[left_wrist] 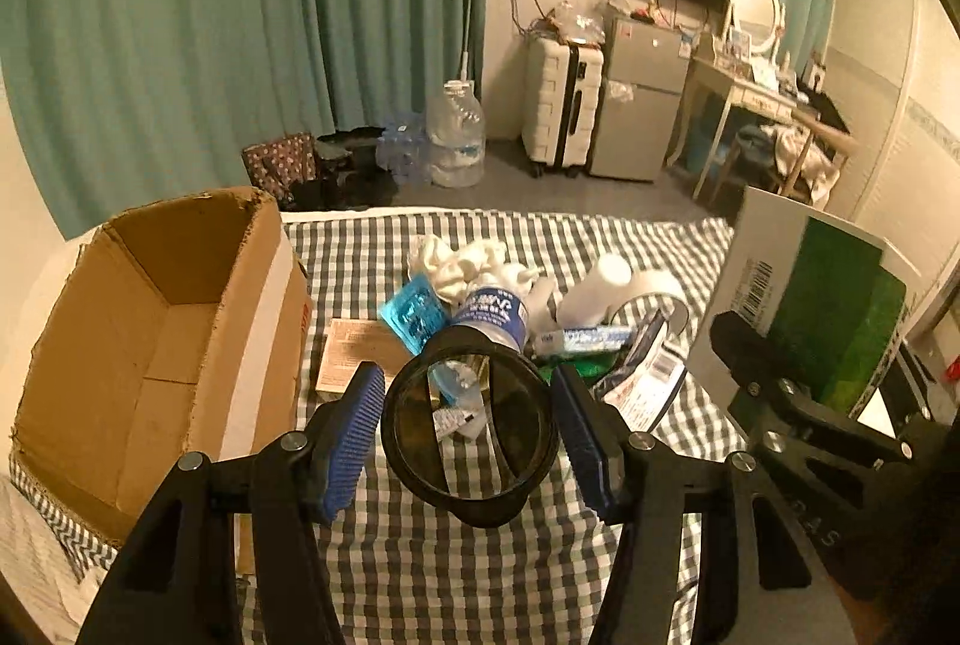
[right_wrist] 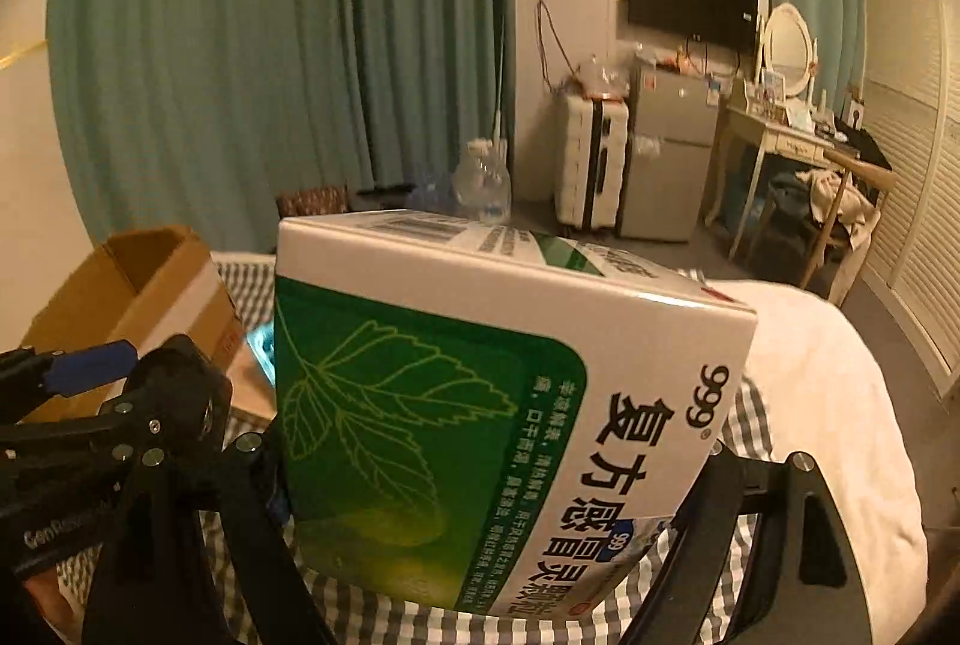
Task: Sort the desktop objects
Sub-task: 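Carry the medicine box over the cardboard box and release it inside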
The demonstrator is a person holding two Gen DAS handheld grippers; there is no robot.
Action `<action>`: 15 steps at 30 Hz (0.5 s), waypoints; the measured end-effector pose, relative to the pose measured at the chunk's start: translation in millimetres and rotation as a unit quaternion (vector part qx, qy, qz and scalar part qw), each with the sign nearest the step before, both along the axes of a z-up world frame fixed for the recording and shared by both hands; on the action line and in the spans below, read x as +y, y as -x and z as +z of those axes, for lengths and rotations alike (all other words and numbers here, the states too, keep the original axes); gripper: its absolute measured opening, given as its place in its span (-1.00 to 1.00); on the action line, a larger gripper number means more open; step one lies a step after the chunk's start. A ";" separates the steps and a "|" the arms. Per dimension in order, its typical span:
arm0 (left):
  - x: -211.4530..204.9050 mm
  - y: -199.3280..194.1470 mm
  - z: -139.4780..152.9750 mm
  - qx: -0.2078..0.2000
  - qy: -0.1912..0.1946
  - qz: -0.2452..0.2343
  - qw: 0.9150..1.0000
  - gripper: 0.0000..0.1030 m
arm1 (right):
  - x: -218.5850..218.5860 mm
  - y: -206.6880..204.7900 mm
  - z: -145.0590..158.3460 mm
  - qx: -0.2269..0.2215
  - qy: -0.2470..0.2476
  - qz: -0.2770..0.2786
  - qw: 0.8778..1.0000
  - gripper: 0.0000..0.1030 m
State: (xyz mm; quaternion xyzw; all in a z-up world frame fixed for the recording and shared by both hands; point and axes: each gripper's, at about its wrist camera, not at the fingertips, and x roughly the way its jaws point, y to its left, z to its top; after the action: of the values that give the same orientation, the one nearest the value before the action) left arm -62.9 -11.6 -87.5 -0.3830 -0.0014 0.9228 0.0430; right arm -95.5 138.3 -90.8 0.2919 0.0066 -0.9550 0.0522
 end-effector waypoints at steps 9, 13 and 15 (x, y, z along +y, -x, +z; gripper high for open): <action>-27.3 -5.3 28.8 0.049 0.004 0.032 0.998 0.15 | -5.8 -18.9 38.5 0.062 0.013 0.017 0.998 0.64; -39.5 -11.7 43.5 0.070 0.007 0.043 0.997 0.15 | -8.7 -22.7 50.9 0.076 0.016 0.024 0.997 0.64; -45.0 -15.8 50.5 0.082 0.015 0.050 0.995 0.15 | -11.3 -24.8 56.5 0.082 0.019 0.028 0.996 0.64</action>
State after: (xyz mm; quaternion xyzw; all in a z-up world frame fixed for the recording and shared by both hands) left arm -47.2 -56.6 -37.0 -0.3057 -0.0028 0.9521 -0.0092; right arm -70.8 127.0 -34.3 0.2116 0.0009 -0.9737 0.0842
